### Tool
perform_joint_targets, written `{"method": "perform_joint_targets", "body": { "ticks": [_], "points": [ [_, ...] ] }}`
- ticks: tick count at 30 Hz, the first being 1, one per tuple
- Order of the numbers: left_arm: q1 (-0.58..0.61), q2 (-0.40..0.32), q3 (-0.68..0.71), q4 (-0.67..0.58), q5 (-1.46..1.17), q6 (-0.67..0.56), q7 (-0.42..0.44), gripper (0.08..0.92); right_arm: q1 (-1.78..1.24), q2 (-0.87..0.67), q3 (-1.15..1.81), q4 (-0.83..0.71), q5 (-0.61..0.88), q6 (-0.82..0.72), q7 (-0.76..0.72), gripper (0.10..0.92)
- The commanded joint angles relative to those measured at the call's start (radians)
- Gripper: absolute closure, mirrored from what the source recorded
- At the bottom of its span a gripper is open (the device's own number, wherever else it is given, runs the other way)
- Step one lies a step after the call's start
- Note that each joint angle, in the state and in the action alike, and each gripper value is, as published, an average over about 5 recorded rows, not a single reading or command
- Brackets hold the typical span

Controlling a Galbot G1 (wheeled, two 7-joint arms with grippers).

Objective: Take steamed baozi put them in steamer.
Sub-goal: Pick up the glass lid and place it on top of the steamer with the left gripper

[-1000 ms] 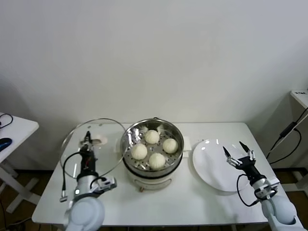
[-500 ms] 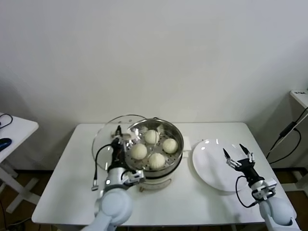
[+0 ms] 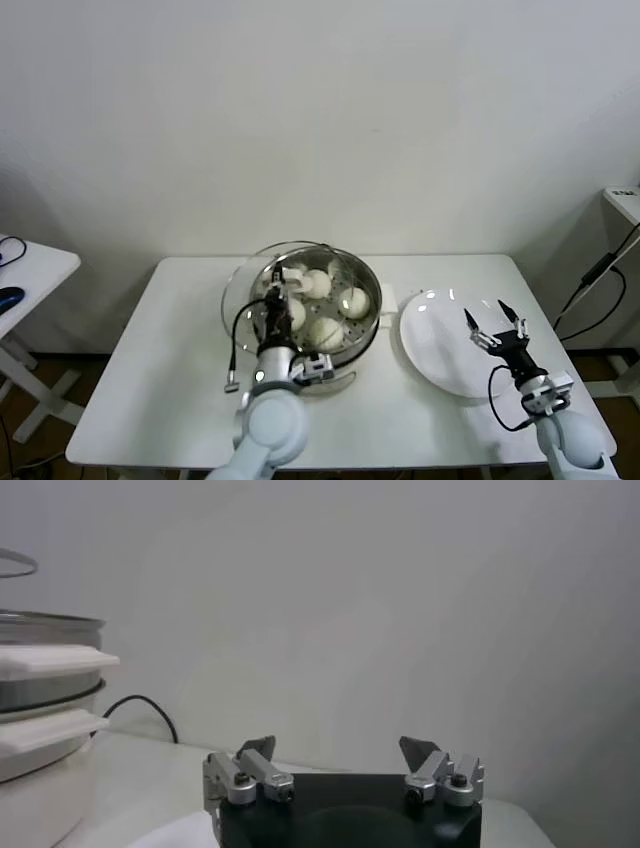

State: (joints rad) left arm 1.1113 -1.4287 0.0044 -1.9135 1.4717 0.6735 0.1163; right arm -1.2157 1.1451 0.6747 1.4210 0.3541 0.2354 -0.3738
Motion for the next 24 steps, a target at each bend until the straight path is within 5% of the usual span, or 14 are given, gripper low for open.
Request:
{"method": "perform_joint_targets", "body": {
  "ticks": [1, 9, 24],
  "points": [
    [0.006, -0.135, 0.027, 0.039, 0.175, -0.043, 0.014, 0.853, 0.004, 0.010, 0.006, -0.010, -0.004, 0.003, -0.003, 0.203],
    [-0.007, -0.185, 0.028, 0.091, 0.218, -0.057, 0.035, 0.853, 0.003, 0.013, 0.019, -0.024, -0.005, 0.009, -0.013, 0.203],
    [-0.052, -0.174, 0.010, 0.134, 0.208, -0.062, 0.119, 0.853, 0.004, 0.024, 0.031, -0.035, -0.007, 0.016, -0.024, 0.203]
  ]
}}
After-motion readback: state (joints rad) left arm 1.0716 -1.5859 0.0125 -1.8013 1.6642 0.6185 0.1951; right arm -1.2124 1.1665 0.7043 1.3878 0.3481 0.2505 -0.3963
